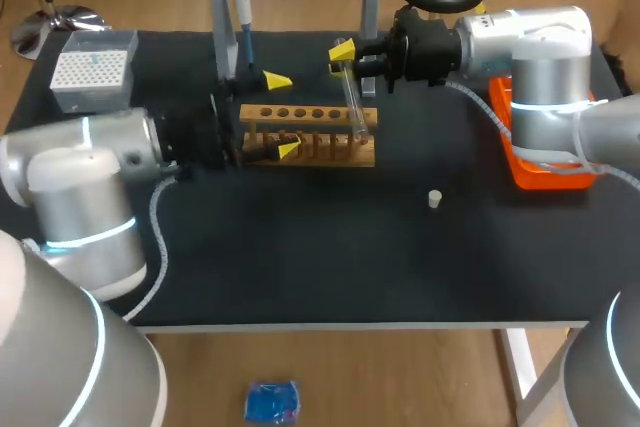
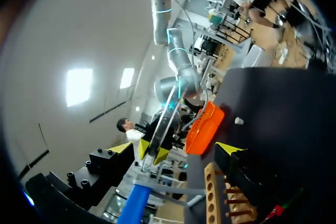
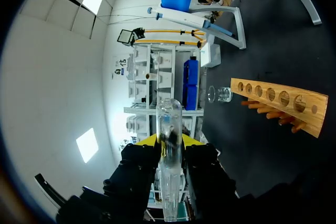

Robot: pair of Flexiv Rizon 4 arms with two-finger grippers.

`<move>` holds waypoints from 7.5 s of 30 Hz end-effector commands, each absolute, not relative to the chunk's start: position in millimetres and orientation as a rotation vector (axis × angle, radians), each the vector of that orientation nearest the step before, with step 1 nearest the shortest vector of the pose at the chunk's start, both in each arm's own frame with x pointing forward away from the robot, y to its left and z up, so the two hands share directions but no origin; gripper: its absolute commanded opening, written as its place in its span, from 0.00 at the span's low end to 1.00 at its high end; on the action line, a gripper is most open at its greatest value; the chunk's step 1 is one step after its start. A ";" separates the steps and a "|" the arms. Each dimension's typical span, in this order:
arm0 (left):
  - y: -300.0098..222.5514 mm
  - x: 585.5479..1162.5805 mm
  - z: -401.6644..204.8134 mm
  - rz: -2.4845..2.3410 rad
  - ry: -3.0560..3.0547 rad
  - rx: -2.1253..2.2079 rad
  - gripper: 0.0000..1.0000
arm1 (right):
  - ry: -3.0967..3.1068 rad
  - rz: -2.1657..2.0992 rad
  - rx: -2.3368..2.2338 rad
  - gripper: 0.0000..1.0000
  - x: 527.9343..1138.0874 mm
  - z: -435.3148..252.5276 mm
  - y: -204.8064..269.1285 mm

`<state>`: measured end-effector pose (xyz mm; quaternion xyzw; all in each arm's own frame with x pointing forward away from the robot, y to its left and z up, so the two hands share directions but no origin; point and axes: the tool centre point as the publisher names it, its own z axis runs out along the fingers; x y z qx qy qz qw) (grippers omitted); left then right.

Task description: Invert the test tube, pick up the pipette, mount the tip to pipette, aspirate from beaker and dispense into the tube, eject the tip, return the pipette, and cap with the stopper.

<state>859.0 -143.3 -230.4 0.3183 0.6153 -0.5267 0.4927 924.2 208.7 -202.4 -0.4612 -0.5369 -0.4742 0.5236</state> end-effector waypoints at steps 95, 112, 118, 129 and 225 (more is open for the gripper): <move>-240.6 856.0 -196.0 -1.096 1.309 1.115 0.60 | -1.287 -1.135 -1.104 0.00 924.4 -202.0 208.4; -242.9 858.8 -196.7 -1.075 1.269 1.169 0.37 | -1.287 -1.135 -1.104 0.00 924.4 -202.0 208.4; -241.4 859.8 -196.8 -1.066 1.283 1.145 0.00 | -1.287 -1.135 -1.104 0.00 924.4 -202.0 208.4; -240.8 860.1 -197.7 -1.085 1.289 1.128 0.00 | -1.287 -1.135 -1.104 1.00 924.4 -202.0 208.4; -240.8 860.1 -197.7 -1.085 1.289 1.128 0.00 | -2.598 -1.857 0.394 1.00 943.2 -268.7 99.2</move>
